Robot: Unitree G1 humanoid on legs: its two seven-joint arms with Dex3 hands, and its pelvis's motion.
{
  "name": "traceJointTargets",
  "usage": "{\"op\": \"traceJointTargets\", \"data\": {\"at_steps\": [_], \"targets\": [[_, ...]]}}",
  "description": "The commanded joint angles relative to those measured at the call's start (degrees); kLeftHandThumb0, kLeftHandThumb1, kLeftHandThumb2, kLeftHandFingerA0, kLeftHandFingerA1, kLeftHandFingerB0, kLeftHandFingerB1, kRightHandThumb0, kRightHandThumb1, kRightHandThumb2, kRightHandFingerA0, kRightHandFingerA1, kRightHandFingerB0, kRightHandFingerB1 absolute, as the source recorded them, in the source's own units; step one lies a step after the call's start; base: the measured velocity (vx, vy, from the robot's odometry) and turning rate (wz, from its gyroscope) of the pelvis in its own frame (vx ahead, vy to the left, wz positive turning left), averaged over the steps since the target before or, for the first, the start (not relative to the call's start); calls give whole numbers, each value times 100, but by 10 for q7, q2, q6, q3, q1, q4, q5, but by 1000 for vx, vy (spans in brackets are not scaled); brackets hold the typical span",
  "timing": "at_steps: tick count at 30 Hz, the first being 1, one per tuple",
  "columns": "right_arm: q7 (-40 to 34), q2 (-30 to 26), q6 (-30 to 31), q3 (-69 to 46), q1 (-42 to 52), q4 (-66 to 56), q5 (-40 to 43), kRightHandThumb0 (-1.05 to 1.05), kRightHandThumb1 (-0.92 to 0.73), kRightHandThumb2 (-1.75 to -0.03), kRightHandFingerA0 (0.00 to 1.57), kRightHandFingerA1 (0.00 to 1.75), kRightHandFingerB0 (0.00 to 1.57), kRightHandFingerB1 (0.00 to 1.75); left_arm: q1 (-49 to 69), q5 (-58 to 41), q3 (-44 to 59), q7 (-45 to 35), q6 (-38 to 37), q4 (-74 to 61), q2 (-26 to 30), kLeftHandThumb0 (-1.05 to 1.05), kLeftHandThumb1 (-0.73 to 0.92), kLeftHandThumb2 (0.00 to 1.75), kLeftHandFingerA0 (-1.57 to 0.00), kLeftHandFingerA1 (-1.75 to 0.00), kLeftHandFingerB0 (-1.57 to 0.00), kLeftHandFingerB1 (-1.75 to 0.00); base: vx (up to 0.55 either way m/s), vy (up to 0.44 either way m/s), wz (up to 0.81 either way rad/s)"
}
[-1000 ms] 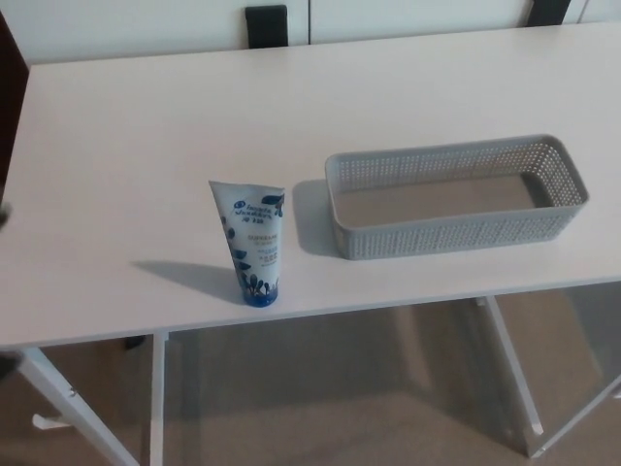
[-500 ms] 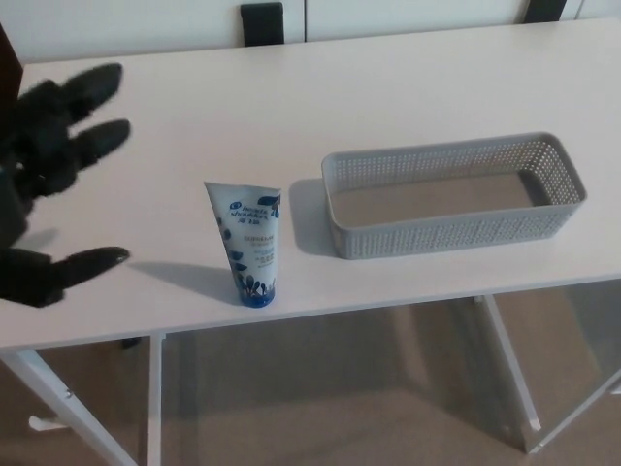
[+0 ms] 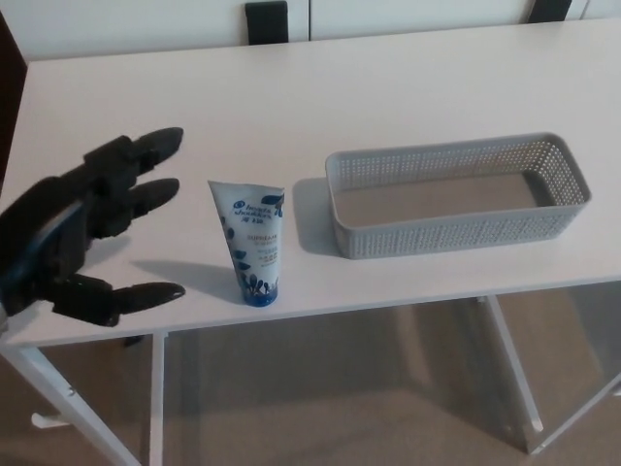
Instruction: The robot walks towards a table in front, picks a shampoo with left hand and puts it in a small grey container
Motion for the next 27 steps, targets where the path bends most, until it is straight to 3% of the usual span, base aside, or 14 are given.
{"op": "traceJointTargets", "data": {"at_steps": [1, 2, 3, 12, 13, 14, 15, 16, 17, 18, 22, 24, 26, 27], "targets": [[-7, -7, 7, -3, -1, 3, 0, -26, -63, -58, 71, 48, 54, 40, -9, 34, -17, -8, 5, 3, -13, -48, 42, 53, -7, -28, 0, -14, 0, 0, 0], [-7, -6, 8, -4, -2, 5, 1, -26, -63, -58, 71, 48, 54, 40, -10, 31, -19, -9, 8, 4, -18, -48, 42, 53, -7, -28, 0, -14, 0, 0, 0], [-6, -6, 8, -5, -2, 5, 1, -27, -63, -58, 71, 48, 54, 41, -10, 31, -20, -10, 9, 4, -22, -49, 33, 70, -3, -31, -2, -12, 0, 0, 0], [-2, -5, 2, -10, 4, 1, 5, -25, -63, -58, 71, 48, 54, 41, -21, 34, -38, -1, 39, 13, -67, -49, 33, 72, -1, -32, 0, -14, 0, 0, 0], [-2, -4, 3, -11, 4, 1, 6, -24, -64, -58, 72, 48, 54, 41, -21, 35, -38, 0, 41, 13, -71, -49, 41, 53, -7, -29, 0, -14, 0, 0, 0], [-2, -4, 5, -11, 4, 1, 6, -24, -64, -58, 72, 48, 54, 41, -21, 36, -38, 1, 43, 13, -73, -49, 41, 53, -7, -29, 0, -14, 0, 0, 0], [-3, -5, 5, -10, 4, 2, 5, -24, -64, -59, 71, 48, 54, 41, -21, 36, -38, -1, 41, 17, -79, -49, 33, 69, -4, -35, 0, -12, 0, 0, 0], [-2, -4, 4, -10, 3, 1, 5, -23, -64, -59, 71, 48, 54, 41, -21, 37, -37, -1, 43, 16, -80, -47, 41, 53, -8, -30, 0, -14, 0, 0, 0], [-2, -3, 4, -10, 3, 1, 5, -23, -64, -59, 71, 48, 54, 41, -21, 37, -36, -1, 44, 16, -81, -47, 41, 53, -8, -30, 0, -14, 0, 0, 0], [0, -3, 2, -12, 4, 1, 7, -23, -64, -59, 70, 48, 54, 41, -21, 32, -35, -3, 45, 24, -87, -48, 33, 69, -4, -35, 0, -12, 0, 0, 0], [-2, -4, 6, -10, 2, 1, 5, -26, -63, -59, 72, 48, 54, 40, -27, 22, -25, -12, 49, 45, -94, -48, 33, 69, -5, -36, 0, -13, 0, 0, 0], [-2, -6, 6, -8, -1, 0, 3, -27, -63, -58, 71, 48, 54, 40, -33, 17, -20, -13, 57, 54, -99, -43, 44, 54, -6, -29, 0, -14, 0, 0, 0], [-2, -6, 4, -4, -1, -2, 0, -27, -64, -58, 71, 48, 54, 40, -47, 24, -17, -5, 60, 82, -108, -50, 35, 68, -7, -36, 0, -13, 0, 0, 0], [-2, -4, 1, -6, 0, -2, 2, -35, -55, -72, 69, 57, 52, 49, -67, 43, -26, 10, 65, 121, -119, -48, 35, 69, -6, -40, 0, -12, 0, 0, 0]]}}
